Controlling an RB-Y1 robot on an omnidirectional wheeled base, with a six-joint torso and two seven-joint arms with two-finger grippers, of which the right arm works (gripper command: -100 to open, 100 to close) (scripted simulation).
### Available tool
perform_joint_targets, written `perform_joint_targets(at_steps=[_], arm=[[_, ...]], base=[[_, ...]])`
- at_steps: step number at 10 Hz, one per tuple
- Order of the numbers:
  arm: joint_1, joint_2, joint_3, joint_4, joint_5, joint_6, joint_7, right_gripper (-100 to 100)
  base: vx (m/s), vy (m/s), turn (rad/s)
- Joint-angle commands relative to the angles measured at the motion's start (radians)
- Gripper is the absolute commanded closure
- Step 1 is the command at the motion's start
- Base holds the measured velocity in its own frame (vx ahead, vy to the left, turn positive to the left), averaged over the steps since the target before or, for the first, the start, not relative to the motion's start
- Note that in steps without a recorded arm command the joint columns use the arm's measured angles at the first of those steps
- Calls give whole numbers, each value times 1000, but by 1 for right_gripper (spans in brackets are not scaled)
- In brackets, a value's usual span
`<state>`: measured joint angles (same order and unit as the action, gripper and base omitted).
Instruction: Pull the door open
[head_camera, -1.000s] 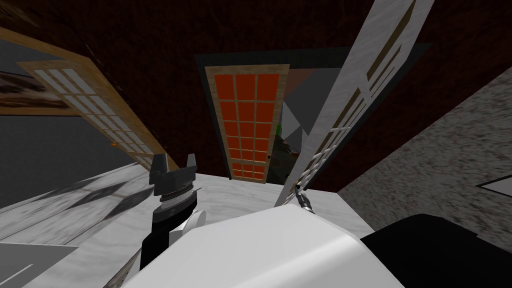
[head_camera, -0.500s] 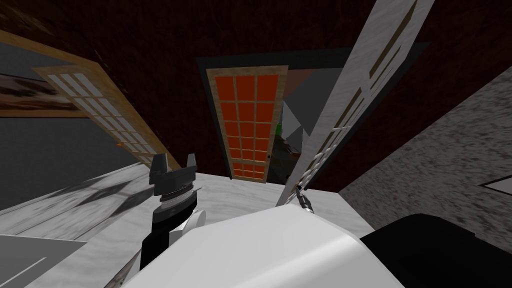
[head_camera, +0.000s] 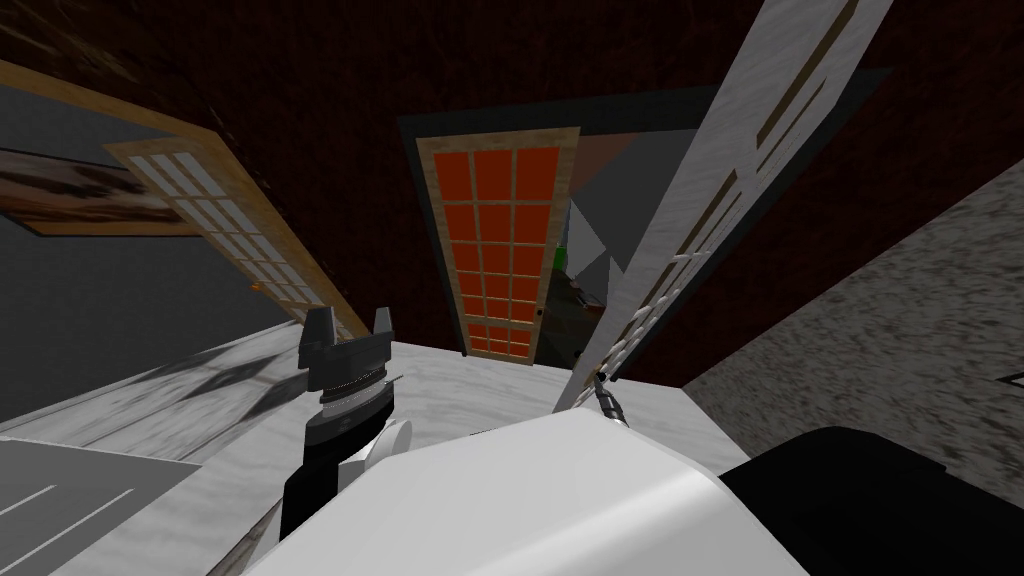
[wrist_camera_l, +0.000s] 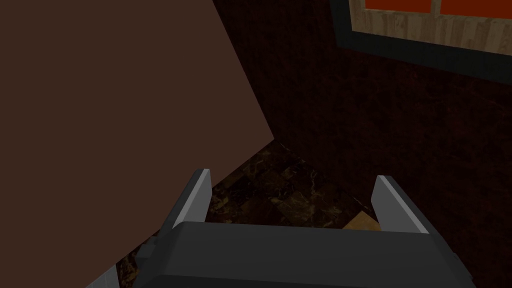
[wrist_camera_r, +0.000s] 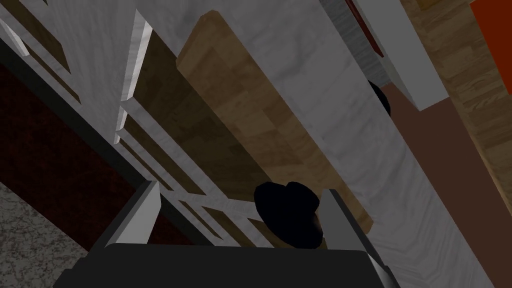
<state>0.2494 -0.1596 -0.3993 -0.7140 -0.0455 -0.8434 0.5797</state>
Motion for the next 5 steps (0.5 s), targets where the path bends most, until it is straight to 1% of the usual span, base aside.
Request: perform_joint_targets(at_steps=[1, 5], arm=[[10, -12, -4, -10, -24, 14, -41, 100], [20, -19, 20, -21, -63, 10, -125, 100]], base=[[-20, -1, 37], [-14, -5, 46]])
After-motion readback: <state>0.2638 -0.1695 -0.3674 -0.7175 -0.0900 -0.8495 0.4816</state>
